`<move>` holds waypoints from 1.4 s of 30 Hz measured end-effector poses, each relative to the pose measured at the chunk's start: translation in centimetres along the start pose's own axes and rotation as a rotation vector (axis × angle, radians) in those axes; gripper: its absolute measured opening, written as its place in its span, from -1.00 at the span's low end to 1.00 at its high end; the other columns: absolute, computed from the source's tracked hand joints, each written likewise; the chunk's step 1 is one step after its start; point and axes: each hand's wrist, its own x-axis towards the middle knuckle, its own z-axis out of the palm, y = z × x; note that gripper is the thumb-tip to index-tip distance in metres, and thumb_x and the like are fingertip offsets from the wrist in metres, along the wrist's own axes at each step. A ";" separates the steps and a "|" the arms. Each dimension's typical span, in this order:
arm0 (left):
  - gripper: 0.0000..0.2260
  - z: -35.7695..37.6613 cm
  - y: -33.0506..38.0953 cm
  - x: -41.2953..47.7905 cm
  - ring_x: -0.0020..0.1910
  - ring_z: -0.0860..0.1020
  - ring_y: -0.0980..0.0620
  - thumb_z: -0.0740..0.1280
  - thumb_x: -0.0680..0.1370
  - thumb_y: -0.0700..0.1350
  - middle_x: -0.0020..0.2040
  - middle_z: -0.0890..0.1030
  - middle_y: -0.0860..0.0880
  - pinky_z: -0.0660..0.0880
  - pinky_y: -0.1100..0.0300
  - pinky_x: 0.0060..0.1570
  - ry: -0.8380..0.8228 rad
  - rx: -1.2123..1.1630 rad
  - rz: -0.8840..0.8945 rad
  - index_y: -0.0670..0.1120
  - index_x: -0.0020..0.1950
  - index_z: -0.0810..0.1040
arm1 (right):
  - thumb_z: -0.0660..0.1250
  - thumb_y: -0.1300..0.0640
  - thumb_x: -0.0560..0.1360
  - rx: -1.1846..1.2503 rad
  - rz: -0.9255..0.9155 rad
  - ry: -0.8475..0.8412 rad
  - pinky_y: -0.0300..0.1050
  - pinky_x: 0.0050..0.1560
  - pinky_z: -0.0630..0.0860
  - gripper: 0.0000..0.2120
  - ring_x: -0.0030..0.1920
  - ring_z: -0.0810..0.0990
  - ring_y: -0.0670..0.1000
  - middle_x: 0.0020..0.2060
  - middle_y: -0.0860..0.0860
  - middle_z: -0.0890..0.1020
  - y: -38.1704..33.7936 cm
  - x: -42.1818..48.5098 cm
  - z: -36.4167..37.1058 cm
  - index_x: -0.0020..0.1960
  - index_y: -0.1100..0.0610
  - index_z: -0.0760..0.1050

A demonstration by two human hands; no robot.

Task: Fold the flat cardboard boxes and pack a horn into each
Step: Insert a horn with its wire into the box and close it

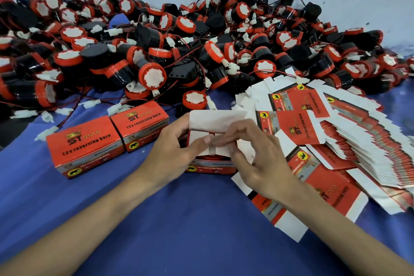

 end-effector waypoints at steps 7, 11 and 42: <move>-0.88 -0.3 0.2 -0.1 -0.05 0.61 0.15 0.41 0.49 -0.29 -0.07 0.66 0.05 0.53 0.25 -0.05 0.063 0.199 0.120 -0.14 0.00 0.63 | 0.17 -0.09 0.55 0.464 0.225 0.114 -0.23 0.06 0.53 -0.63 -0.01 0.67 0.00 -0.18 0.02 0.71 -1.4 0.0 0.3 0.33 -0.09 0.28; -0.89 -0.6 -0.2 0.0 -0.02 0.60 0.22 0.39 0.48 -0.25 -0.03 0.65 0.06 0.50 0.33 -0.05 0.029 0.318 0.247 -0.20 -0.02 0.64 | 0.25 -0.04 0.57 0.296 0.212 0.037 -0.26 -0.07 0.55 -0.73 -0.13 0.68 -0.05 -0.27 -0.03 0.70 -1.5 0.4 -0.4 0.02 0.08 0.65; -0.61 -2.7 -1.0 0.7 0.35 0.41 0.10 0.15 0.60 -0.01 0.31 0.49 0.03 0.30 0.27 0.37 -0.260 0.579 0.386 -0.18 0.33 0.49 | 0.35 0.11 0.50 -0.310 -0.275 0.128 -0.31 -0.31 0.41 -0.75 -0.38 0.39 -0.14 -0.39 0.02 0.57 1.2 0.0 -0.2 0.07 0.23 0.64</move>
